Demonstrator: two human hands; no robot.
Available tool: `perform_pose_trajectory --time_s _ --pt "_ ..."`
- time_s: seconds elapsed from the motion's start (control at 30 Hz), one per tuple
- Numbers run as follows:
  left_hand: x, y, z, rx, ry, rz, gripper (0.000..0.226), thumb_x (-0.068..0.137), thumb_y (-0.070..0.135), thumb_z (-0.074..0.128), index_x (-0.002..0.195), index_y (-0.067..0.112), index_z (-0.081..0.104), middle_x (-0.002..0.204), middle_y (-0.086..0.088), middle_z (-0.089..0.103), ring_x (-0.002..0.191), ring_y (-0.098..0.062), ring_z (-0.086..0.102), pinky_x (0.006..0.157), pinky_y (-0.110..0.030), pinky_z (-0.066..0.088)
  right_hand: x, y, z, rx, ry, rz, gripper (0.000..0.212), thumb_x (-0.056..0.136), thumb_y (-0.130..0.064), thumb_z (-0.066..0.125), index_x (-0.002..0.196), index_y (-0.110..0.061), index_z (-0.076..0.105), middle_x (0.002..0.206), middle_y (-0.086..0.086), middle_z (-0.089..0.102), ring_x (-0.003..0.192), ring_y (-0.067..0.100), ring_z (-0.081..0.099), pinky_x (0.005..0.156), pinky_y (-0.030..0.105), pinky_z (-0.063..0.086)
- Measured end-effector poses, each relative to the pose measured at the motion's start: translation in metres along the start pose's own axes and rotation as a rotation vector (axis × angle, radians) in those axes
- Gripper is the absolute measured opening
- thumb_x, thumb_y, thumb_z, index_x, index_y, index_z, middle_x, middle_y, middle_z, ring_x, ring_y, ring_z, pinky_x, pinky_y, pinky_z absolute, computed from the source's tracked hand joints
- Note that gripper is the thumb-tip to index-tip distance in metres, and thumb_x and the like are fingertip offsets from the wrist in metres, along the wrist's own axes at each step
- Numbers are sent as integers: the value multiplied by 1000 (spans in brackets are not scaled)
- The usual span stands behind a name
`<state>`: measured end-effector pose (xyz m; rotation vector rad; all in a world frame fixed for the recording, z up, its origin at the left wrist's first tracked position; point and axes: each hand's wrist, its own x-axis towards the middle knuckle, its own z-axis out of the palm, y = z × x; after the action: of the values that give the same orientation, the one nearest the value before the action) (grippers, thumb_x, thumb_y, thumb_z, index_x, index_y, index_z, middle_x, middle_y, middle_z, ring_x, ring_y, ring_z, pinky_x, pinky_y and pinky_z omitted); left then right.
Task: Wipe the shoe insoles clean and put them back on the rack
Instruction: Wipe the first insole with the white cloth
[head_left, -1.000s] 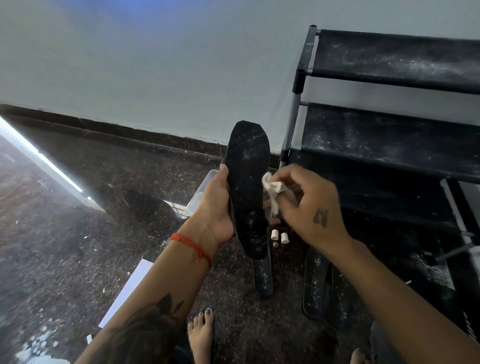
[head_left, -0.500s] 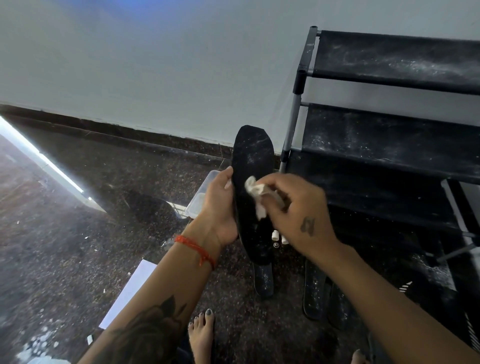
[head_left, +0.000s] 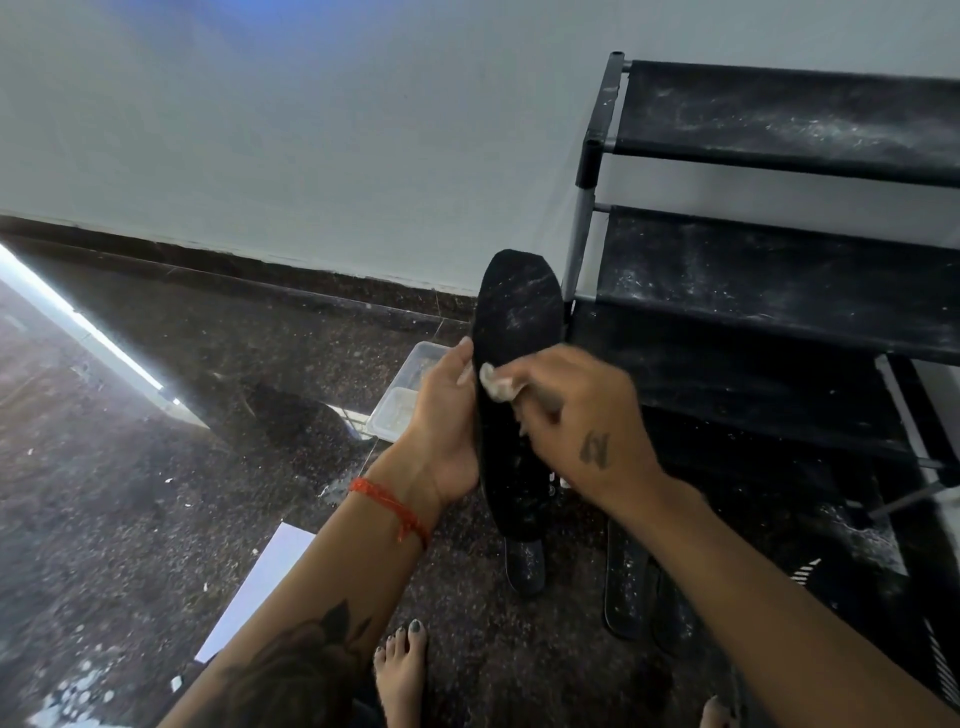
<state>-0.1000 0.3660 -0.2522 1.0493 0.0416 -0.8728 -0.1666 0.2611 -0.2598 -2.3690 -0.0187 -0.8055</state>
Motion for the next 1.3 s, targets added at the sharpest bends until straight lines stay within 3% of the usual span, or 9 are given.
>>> perform_pose_trajectory --time_s 0.1,0.2,0.33,0.53,0.7,0.8,0.87,0.97,1.3 --pt "-1 -1 2 48 49 -68 60 100 50 24 114 9 65 102 -10 66 90 -21 62 87 -32 48 -3 0 6 -113 -116 -23 21 82 -5 52 89 -9 71 80 5 64 73 19 60 63 28 48" --pt "0 -4 2 93 35 -112 64 99 54 24 95 16 74 101 -11 68 91 -27 63 85 -47 49 5 18 -5 -199 -67 109 18 86 -5 55 89 -11 72 83 1 63 74 16 57 63 18 41" --pt "-1 -1 2 60 16 -164 65 98 58 23 110 11 66 118 -15 61 107 -34 60 86 -55 47 15 30 -23 -199 168 227 12 82 -6 64 91 -11 71 85 3 66 75 8 55 65 2 32" --pt "-1 -8 4 72 -3 -117 76 104 38 22 51 23 73 60 -1 68 54 -11 66 63 -29 52 -1 6 2 -91 -122 -9 30 85 -17 42 95 -13 70 85 2 64 78 18 59 68 26 47" --pt "0 -4 0 99 4 -204 54 100 50 26 118 14 62 90 -9 72 74 -26 69 75 -48 54 8 34 -14 -208 -22 209 20 86 -5 55 93 -14 70 89 3 63 80 14 55 65 14 33" --pt "-2 -3 1 94 -13 -224 51 100 48 28 122 15 59 85 -8 74 75 -28 70 73 -49 54 16 47 -28 -174 157 463 13 87 -14 58 95 -17 68 89 -4 65 74 4 54 63 5 33" --pt "-2 -1 0 98 -26 -216 50 100 47 29 120 15 61 86 -8 74 78 -29 69 76 -50 53 21 46 -30 204 239 686 8 85 -18 63 93 -21 65 89 -5 66 79 8 61 71 20 51" --pt "-1 -3 0 105 -59 -228 50 99 46 28 117 13 62 90 -10 72 80 -31 67 83 -54 50 19 35 -20 536 127 872 8 83 -14 67 87 -21 66 92 1 67 90 19 65 79 36 56" --pt "-1 5 0 6 -51 -160 76 91 67 26 110 7 67 110 -19 67 90 -31 68 82 -45 53 9 7 -18 519 -256 573 5 78 -18 74 80 -14 72 74 -4 68 59 11 67 47 24 54"
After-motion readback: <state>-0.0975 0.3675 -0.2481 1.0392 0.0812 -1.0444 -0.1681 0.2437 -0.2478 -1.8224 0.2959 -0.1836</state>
